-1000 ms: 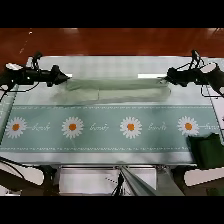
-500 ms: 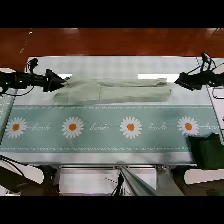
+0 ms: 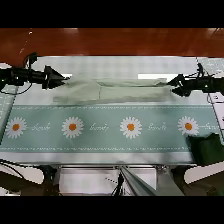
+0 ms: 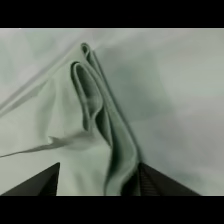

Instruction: Fold the shirts.

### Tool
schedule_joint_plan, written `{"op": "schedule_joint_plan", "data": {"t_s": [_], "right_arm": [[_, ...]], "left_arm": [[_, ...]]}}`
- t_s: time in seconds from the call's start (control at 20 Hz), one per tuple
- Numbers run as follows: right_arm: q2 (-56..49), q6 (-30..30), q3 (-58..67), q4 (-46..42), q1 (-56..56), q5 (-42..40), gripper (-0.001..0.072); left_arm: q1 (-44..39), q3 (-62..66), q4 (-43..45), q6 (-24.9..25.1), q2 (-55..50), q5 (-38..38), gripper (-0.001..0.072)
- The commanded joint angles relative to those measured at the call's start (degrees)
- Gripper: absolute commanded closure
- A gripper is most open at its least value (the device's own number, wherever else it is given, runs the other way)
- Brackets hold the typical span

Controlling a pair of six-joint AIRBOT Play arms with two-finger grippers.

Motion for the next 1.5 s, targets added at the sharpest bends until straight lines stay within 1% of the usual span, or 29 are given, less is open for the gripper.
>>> {"op": "schedule_joint_plan", "data": {"t_s": [0.0, 0.05, 0.15, 0.2, 0.25, 0.3, 0.35, 0.4, 0.45, 0.5, 0.55, 0.65, 0.75, 0.95, 1.1, 1.3, 1.45], "right_arm": [[-3.3, -0.3, 0.0, 9.3, 4.7, -5.7, 0.0138], [-3.3, -0.3, 0.0, 11.3, 6.2, -9.2, 0.0154], [-3.3, -0.3, 0.0, 15.1, 8.6, -14.8, 0.0324], [-3.3, -0.3, 0.0, 16.4, 9.5, -16.7, 0.0429], [-3.3, -0.3, 0.0, 17.0, 9.9, -17.3, 0.057], [-3.0, -0.4, 0.0, 16.8, 10.2, -16.9, 0.0684], [-2.4, -0.9, 0.0, 16.4, 10.1, -15.8, 0.0682], [-1.5, -2.4, 0.0, 16.4, 10.1, -14.4, 0.0683], [-0.1, -3.8, 0.0, 15.6, 9.8, -12.7, 0.0683], [1.7, -4.0, 0.0, 13.9, 9.6, -10.8, 0.0683], [4.0, -4.0, 0.0, 10.9, 9.6, -8.7, 0.0683], [9.3, -3.4, 0.0, 3.3, 9.7, -4.8, 0.0683], [15.0, -1.4, 0.0, -3.8, 9.8, -1.3, 0.0683], [25.2, 2.9, 0.0, -12.9, 9.8, 2.1, 0.0683], [30.6, 5.0, 0.0, -15.0, 9.8, 5.4, 0.0683], [35.2, 8.3, 0.0, -15.3, 10.4, 9.1, 0.0684], [39.2, 10.5, 0.0, -19.0, 12.3, 10.8, 0.0683]], "left_arm": [[-1.0, 0.1, -0.4, 0.0, 1.8, -0.1, 0.0318], [-1.3, 0.1, -0.5, 0.0, 2.3, -0.1, 0.0318], [-1.9, 0.1, -0.5, 0.0, 3.2, -0.1, 0.0318], [-2.2, 0.1, -0.5, 0.0, 3.4, -0.1, 0.0318], [-2.6, 0.1, -0.5, 0.0, 3.7, -0.1, 0.0318], [-2.9, 0.1, -0.7, 0.0, 3.8, -0.1, 0.0318], [-3.3, 0.1, -0.7, 0.0, 4.0, -0.2, 0.0323], [-3.7, 0.1, -0.8, 0.0, 4.1, -0.3, 0.0351], [-4.3, 0.1, -0.9, 0.0, 4.3, -0.3, 0.044], [-5.3, 0.1, -0.9, 0.0, 4.5, -0.3, 0.0626], [-6.6, 0.1, -1.0, 0.0, 4.8, 0.0, 0.0682], [-10.3, 0.1, -1.0, 0.0, 5.4, 1.9, 0.0683], [-15.1, 0.1, -1.4, -0.1, 5.8, 5.8, 0.0684], [-25.8, 0.0, -1.5, -0.5, 6.0, 12.5, 0.0684], [-33.0, 0.0, -1.5, -1.9, 6.0, 17.0, 0.0684], [-41.1, 0.0, -1.5, -5.2, 5.0, 24.9, 0.0684], [-46.2, 0.0, -1.5, -6.3, 2.9, 28.6, 0.0684]]}}
